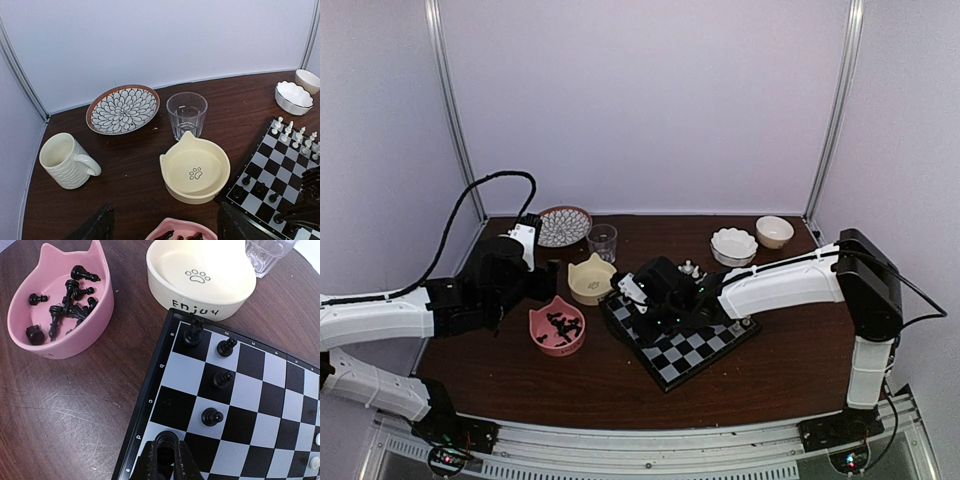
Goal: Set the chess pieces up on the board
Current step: Place the king at e8.
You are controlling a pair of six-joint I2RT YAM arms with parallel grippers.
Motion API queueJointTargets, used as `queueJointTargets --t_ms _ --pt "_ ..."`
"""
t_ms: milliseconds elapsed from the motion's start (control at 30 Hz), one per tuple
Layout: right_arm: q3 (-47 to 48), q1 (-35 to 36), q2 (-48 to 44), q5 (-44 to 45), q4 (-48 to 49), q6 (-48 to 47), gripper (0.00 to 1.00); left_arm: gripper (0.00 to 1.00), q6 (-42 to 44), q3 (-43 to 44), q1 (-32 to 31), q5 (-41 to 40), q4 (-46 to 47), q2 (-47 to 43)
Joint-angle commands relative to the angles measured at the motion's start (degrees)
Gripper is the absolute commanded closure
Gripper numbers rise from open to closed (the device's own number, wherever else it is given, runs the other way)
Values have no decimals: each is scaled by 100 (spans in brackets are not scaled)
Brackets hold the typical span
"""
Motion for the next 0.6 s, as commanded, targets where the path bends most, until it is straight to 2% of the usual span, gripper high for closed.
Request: queueJointTargets --t_ms 0,567 --pt "-65 23 -144 99 -45 -38 93 30 65 19 28 37 192 6" --pt "-89 25 -144 -119 -8 -39 91 30 61 22 25 37 192 9"
